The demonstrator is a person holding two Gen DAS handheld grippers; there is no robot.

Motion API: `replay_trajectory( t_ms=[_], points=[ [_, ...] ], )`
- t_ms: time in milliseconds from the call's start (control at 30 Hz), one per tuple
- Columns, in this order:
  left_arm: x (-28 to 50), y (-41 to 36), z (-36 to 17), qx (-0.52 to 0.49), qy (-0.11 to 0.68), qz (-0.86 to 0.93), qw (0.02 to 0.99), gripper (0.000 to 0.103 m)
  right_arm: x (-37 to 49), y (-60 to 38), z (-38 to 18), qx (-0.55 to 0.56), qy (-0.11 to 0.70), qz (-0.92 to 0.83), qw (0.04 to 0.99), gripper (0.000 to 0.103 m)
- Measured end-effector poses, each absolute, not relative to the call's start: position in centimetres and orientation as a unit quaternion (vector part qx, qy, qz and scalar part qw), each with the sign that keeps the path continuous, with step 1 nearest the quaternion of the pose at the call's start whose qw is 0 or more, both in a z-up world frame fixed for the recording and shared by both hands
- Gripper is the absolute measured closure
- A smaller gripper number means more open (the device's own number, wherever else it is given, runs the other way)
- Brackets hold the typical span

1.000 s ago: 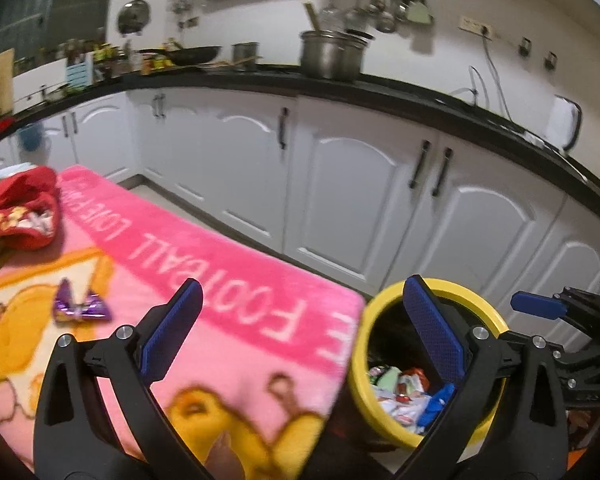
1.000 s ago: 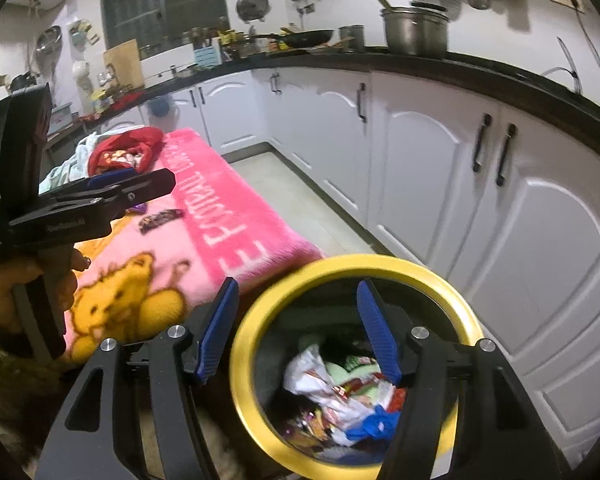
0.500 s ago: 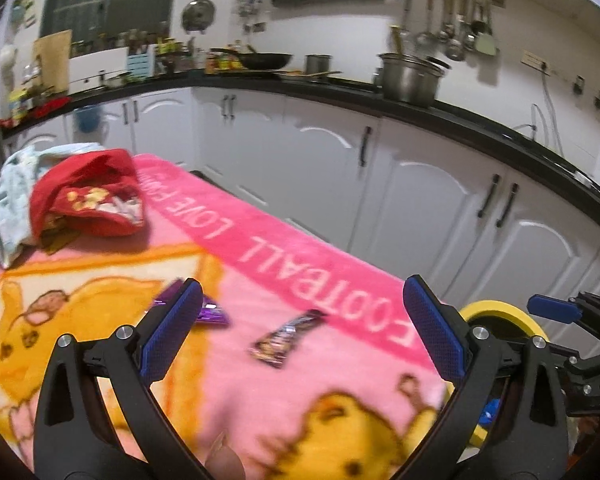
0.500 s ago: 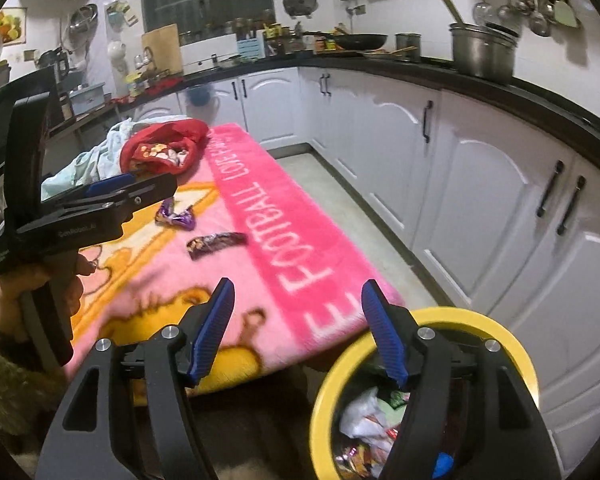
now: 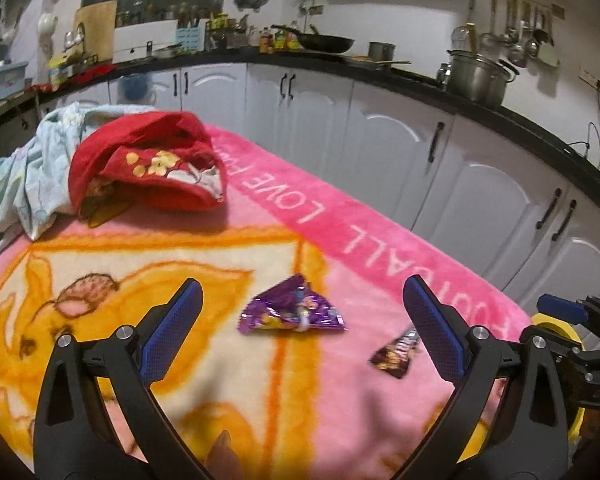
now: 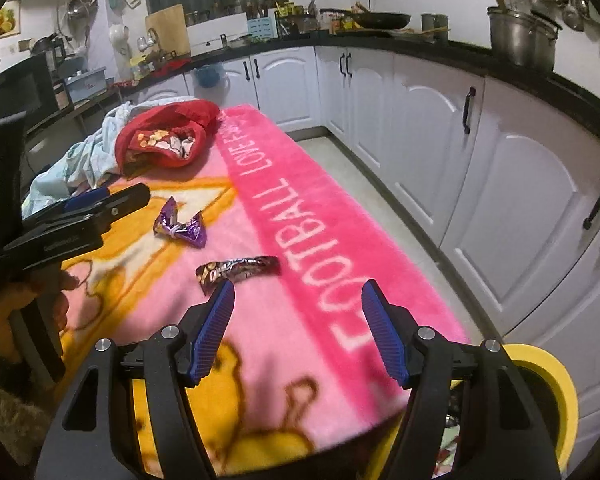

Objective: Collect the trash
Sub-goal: 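Move both open tools back to the last wrappers on the blanket, then grasp purple foil wrapper with left tool while right tool grasps brown wrapper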

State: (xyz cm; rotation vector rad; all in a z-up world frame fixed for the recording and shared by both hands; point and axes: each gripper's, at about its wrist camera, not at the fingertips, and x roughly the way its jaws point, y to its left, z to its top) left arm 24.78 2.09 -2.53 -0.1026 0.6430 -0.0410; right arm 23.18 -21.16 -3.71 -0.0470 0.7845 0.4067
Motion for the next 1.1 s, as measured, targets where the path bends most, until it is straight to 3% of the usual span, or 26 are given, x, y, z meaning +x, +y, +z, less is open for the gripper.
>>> replay_trajectory(
  t_ms=[300, 467, 600, 767, 900, 967, 1100],
  points=[
    [27.8, 3.9, -5.1, -0.081, 0.359, -0.040, 0.929, 0.012, 26.8, -18.0, -6.1, -0.018, 0.408, 0.197, 0.892, 0.040],
    [29.3, 4.4, -6.5, -0.089, 0.383, -0.047, 0.918, 0.022, 28.1, -16.6, -7.1, -0.008, 0.424, 0.198, 0.884, 0.040],
    [30.2, 5.2, -7.8, -0.111, 0.404, -0.053, 0.906, 0.036, 28.8, -15.7, -7.7, 0.004, 0.434, 0.199, 0.879, 0.040],
    [30.4, 5.8, -8.5, -0.124, 0.416, -0.059, 0.899, 0.066, 29.7, -14.6, -8.7, 0.009, 0.452, 0.195, 0.870, 0.050],
    [30.1, 5.6, -8.5, -0.118, 0.416, -0.068, 0.899, 0.070, 29.5, -14.1, -9.1, 0.003, 0.452, 0.196, 0.870, 0.057],
    [29.9, 5.5, -8.5, -0.113, 0.416, -0.069, 0.900, 0.071, 29.3, -14.1, -9.1, -0.001, 0.449, 0.200, 0.871, 0.066],
    [29.4, 4.9, -8.3, -0.102, 0.416, -0.073, 0.901, 0.072, 28.7, -14.1, -9.0, -0.008, 0.446, 0.215, 0.869, 0.070]
  ],
)
